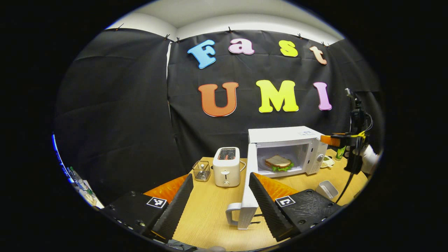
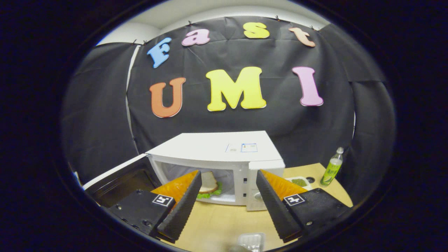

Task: Open the microwave oven with the left hand, put the food in, and close the microwave oven.

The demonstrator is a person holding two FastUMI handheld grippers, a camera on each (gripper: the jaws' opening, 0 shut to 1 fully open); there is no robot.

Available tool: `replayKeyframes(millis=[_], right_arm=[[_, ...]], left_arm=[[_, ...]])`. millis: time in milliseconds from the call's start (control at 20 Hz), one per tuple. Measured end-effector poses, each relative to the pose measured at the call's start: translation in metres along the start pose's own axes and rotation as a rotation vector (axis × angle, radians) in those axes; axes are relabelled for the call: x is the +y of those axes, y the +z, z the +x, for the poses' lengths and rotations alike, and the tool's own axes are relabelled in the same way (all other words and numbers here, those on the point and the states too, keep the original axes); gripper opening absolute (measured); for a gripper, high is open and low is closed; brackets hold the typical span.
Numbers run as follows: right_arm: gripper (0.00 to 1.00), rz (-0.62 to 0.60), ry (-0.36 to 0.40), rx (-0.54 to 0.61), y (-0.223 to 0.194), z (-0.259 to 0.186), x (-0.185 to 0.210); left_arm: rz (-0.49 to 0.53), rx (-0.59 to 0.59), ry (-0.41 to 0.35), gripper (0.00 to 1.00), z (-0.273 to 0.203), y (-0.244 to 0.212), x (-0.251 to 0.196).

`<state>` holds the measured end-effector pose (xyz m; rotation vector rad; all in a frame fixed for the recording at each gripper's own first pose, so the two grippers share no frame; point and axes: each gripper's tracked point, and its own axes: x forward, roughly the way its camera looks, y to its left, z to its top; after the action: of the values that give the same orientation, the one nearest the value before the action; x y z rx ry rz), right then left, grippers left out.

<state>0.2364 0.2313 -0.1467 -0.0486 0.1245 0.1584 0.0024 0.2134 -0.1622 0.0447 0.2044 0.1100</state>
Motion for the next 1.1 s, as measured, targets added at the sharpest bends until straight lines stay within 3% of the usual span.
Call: replayKeyframes(millis=[50,100,150,300,350,400,700,750,800,850,900,950,1050,1100], right_arm=[[1.0,-0.026,0.001,-0.012,0.009,-0.015,-0.008],[0.92,-0.049,-0.009,-0.022,0.019,-0.031,-0.018],[1.0,-0.078,-0.019,-0.035,0.028,-0.045,-0.027],[1.0,-0.106,-0.036,-0.041,0.046,-0.081,-0.049],[0.92,-0.105,-0.041,-0.049,0.052,-0.091,-0.055],[1.0,-0.114,-0.047,-0.054,0.058,-0.101,-0.063],[1.0,-0.075,-0.062,-0.085,0.083,-0.14,-0.092],[0.92,-0.072,-0.064,-0.087,0.085,-0.144,-0.093],[1.0,-0.074,-0.069,-0.083,0.084,-0.146,-0.095],[1.0,-0.074,-0.067,-0.078,0.083,-0.147,-0.095],[1.0,-0.073,-0.069,-0.073,0.083,-0.148,-0.095],[1.0,-0.068,-0.07,-0.068,0.081,-0.15,-0.096],[1.0,-0.057,-0.071,-0.06,0.078,-0.152,-0.096],[1.0,-0.055,-0.078,-0.056,0.077,-0.152,-0.097]], left_arm=[[0.004,-0.004,-0.002,0.97,0.0,0.002,-0.001],[0.005,-0.005,0.001,0.96,0.0,0.003,-0.003],[0.002,-0.005,0.006,0.96,0.002,0.003,-0.004],[-0.028,-0.025,-0.009,0.96,0.006,0.011,-0.013],[-0.018,-0.035,-0.007,0.96,0.01,0.012,-0.013],[-0.001,-0.042,-0.002,0.96,0.013,0.014,-0.012],[-0.004,-0.039,0.0,0.97,0.029,0.013,-0.012],[-0.011,-0.042,0.001,0.96,0.03,0.014,-0.01],[-0.02,-0.045,0.01,0.96,0.031,0.015,-0.009],[-0.032,-0.045,0.013,0.94,0.034,0.015,-0.007],[-0.042,-0.037,0.009,0.8,0.036,0.012,-0.008],[-0.048,-0.026,0.011,0.77,0.037,0.009,-0.005],[-0.049,0.009,0.002,0.63,0.039,-0.003,-0.004],[-0.044,0.021,0.0,0.49,0.039,-0.008,-0.004]])
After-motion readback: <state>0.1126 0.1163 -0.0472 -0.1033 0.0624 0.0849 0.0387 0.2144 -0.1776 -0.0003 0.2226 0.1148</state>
